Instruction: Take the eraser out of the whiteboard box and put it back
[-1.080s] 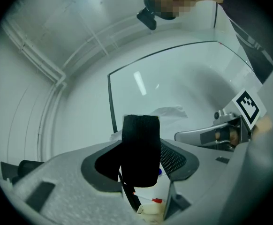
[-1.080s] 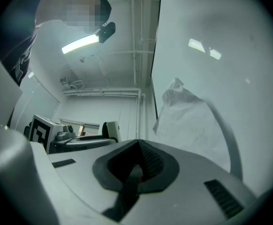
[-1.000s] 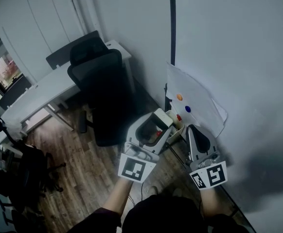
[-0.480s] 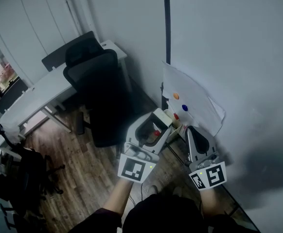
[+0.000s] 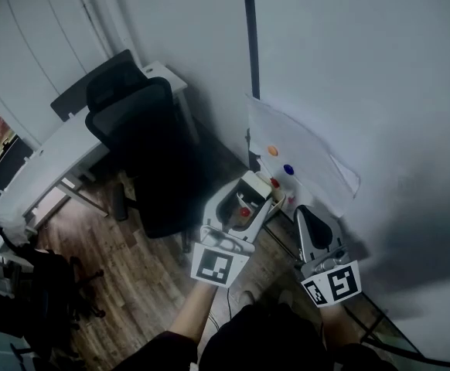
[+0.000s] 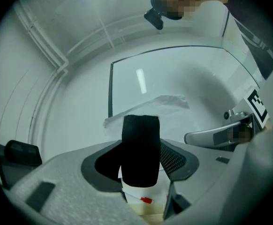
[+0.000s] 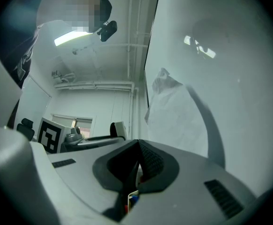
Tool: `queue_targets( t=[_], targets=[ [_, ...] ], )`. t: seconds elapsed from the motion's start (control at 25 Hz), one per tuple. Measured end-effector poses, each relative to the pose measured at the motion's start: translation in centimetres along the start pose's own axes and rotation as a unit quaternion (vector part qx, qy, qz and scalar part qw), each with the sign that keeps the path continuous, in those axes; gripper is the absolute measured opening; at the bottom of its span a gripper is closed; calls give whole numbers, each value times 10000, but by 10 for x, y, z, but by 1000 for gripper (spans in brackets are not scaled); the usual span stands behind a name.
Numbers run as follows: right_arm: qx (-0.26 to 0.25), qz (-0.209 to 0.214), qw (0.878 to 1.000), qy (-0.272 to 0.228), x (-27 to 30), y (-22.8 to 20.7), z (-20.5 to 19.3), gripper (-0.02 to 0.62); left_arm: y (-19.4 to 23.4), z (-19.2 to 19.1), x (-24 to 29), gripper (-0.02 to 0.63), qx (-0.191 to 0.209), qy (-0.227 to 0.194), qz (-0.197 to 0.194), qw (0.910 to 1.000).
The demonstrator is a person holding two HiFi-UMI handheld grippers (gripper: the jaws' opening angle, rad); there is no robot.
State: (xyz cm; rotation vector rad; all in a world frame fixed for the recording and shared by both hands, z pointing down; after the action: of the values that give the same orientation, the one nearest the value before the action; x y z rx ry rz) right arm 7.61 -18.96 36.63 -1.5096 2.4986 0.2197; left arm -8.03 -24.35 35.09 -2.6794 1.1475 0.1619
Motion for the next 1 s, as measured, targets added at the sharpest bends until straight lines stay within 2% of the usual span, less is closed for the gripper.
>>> queue_targets(
  t=[0.4, 0.64, 1.0],
  targets=[
    [59, -590, 9970, 490, -15, -4, -27, 3, 8, -66, 30, 225, -449, 420, -411, 9973],
    [181, -1019, 9925, 657, -21, -11, -44, 3, 13, -103, 49, 225, -433, 575, -699, 9949],
    [246, -1209, 9890, 822, -23, -11, -61, 3, 17, -142, 62, 225, -342, 807, -904, 9920]
  ],
)
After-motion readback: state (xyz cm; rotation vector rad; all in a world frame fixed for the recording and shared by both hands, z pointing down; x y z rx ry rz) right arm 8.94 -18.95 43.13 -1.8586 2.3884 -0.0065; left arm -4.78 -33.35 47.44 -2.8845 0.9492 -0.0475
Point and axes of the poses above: the fingertips, and each gripper's own axes: x forward along the fingers, y to its left, z out of its top, the point moved 7 cm from there along -x, backward along the fingers, and after that the axes turned 3 degrees about -x, right-handed, at the moved point
